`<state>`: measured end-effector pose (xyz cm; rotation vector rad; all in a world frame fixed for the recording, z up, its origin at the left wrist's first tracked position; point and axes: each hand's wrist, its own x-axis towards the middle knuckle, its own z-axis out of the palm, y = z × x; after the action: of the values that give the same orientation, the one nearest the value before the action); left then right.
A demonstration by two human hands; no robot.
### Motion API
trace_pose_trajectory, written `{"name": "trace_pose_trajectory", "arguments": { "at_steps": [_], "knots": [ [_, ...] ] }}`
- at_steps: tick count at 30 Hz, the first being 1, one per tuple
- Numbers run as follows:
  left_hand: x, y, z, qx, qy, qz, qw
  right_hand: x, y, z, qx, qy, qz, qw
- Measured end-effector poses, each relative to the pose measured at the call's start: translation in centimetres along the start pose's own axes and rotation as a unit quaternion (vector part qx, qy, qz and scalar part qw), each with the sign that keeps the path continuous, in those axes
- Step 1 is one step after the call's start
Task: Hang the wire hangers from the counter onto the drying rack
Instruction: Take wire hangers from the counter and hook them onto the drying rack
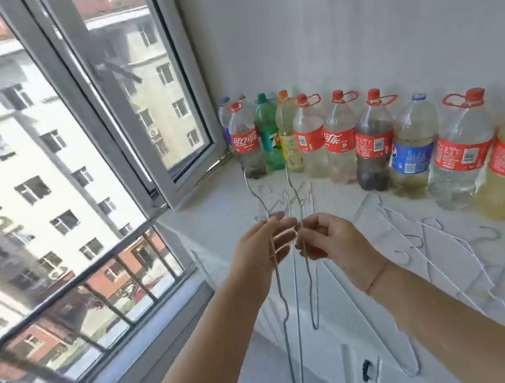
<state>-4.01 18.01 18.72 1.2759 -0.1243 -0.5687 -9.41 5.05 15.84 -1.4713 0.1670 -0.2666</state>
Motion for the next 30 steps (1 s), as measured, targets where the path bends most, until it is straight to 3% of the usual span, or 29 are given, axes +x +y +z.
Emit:
{"name": "trace_pose_trajectory", "arguments": {
  "at_steps": [12, 20, 30],
  "knots": [
    [-21.5, 6.5, -16.4, 0.006, 0.177, 0.081, 0.981, -7.4, -5.0, 20.8, 0.039, -0.243, -0.010, 0.969],
    [-40.7, 9.5, -27.0, 0.016, 0.341, 0.144, 0.929, -18.8, -8.2, 37.9, 0.094, -0.371, -0.013, 0.924],
    [-63.0, 10.8, -38.2, -0.017, 0.452, 0.180, 0.874, -34.0, -11.5, 55.6, 0.135, -0.469, 0.026, 0.872]
  ]
}}
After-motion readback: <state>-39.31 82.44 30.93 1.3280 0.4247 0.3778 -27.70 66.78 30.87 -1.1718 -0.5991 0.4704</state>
